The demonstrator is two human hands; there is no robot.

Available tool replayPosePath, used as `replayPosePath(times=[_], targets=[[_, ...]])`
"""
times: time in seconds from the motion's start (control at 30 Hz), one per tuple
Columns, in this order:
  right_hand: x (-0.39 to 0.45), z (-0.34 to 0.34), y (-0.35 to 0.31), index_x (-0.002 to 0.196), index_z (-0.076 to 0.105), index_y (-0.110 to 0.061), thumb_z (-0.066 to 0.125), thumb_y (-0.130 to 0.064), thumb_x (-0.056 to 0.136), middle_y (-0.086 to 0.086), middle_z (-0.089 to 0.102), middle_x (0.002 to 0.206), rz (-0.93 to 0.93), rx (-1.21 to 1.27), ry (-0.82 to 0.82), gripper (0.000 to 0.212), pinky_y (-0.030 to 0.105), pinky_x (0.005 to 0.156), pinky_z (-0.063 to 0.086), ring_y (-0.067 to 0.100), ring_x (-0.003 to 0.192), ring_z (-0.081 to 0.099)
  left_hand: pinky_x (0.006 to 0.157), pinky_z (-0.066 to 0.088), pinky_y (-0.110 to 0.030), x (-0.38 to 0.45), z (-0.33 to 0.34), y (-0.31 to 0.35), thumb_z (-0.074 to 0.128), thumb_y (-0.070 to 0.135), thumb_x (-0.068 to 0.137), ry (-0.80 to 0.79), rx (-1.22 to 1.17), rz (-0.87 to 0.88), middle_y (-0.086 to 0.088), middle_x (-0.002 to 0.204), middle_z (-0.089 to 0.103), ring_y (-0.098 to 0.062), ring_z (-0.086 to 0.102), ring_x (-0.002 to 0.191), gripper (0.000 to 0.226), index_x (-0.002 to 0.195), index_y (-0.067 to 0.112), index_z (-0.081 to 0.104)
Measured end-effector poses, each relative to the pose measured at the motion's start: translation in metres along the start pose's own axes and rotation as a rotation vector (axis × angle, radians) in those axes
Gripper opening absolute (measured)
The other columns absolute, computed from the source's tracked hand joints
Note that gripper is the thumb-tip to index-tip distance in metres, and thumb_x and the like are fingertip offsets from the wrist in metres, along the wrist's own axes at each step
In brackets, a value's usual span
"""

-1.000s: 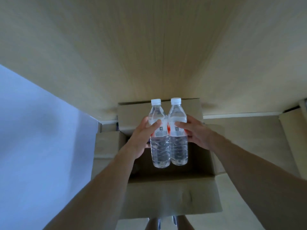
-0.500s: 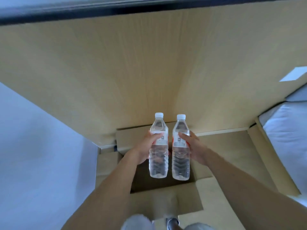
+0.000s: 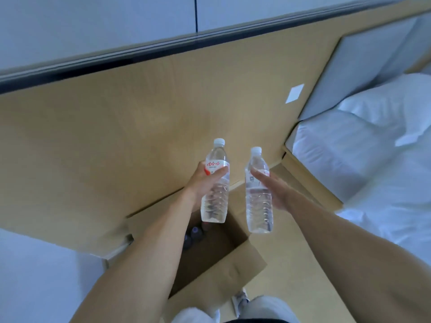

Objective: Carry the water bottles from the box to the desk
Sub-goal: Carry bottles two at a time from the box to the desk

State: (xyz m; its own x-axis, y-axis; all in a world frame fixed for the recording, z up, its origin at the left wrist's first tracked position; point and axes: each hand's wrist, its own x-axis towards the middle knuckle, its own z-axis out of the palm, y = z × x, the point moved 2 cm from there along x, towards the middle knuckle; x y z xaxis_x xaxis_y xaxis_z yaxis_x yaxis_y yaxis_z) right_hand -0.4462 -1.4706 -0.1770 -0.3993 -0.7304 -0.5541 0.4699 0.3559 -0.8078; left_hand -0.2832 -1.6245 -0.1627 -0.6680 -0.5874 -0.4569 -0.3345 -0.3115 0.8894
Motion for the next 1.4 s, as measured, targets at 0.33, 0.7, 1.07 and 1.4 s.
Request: replayPosePath(times=[0.33,0.7,1.07,1.4], targets=[[-0.096,-0.066,0.001,0.12,0.058,-0.009,0.071,-0.006,0.073,0.017,0.066,0.101,-0.127,0.244,0.119,0.049,0.046,0.085,0.056,0.032,0.089,0.067,0.067,0.051,-0.041,-0.013,0.098,0.032,0.051,0.003,0.09,-0.4,-0.041,-0.098,-0.019,0.105,0.051,-0.028,0.059,0.071,0.044,0.132,0.009,0.038],[-0.254,-0.149,0.072,0.142,0.045,-0.005,0.074,-0.026,0.084,0.022,0.058,0.119,-0.317,0.44,0.586,0.068,0.058,0.108,0.042,0.037,0.104,0.06,0.093,0.057,-0.051,-0.075,0.258,0.005,0.083,0.014,0.08,-0.784,0.271,0.059,-0.012,0.122,0.066,-0.036,0.068,0.109,0.064,0.136,0.012,0.051],[-0.472,-0.208,0.189,0.136,0.044,-0.014,0.08,-0.03,0.083,0.019,0.061,0.108,-0.405,0.544,1.017,0.066,0.053,0.092,0.054,0.035,0.093,0.065,0.095,0.056,-0.054,-0.238,0.432,-0.058,0.09,0.017,0.072,-1.166,0.376,0.017,-0.015,0.109,0.075,-0.035,0.074,0.098,0.064,0.125,0.025,0.055],[-0.67,-0.216,0.304,0.113,0.057,-0.007,0.063,-0.009,0.084,0.013,0.068,0.084,-0.495,0.77,1.127,0.03,0.04,0.068,0.059,0.026,0.073,0.069,0.061,0.059,-0.03,-0.412,0.554,-0.136,0.079,0.012,0.084,-1.415,0.468,0.023,-0.019,0.105,0.072,-0.028,0.069,0.084,0.054,0.132,0.019,0.055]])
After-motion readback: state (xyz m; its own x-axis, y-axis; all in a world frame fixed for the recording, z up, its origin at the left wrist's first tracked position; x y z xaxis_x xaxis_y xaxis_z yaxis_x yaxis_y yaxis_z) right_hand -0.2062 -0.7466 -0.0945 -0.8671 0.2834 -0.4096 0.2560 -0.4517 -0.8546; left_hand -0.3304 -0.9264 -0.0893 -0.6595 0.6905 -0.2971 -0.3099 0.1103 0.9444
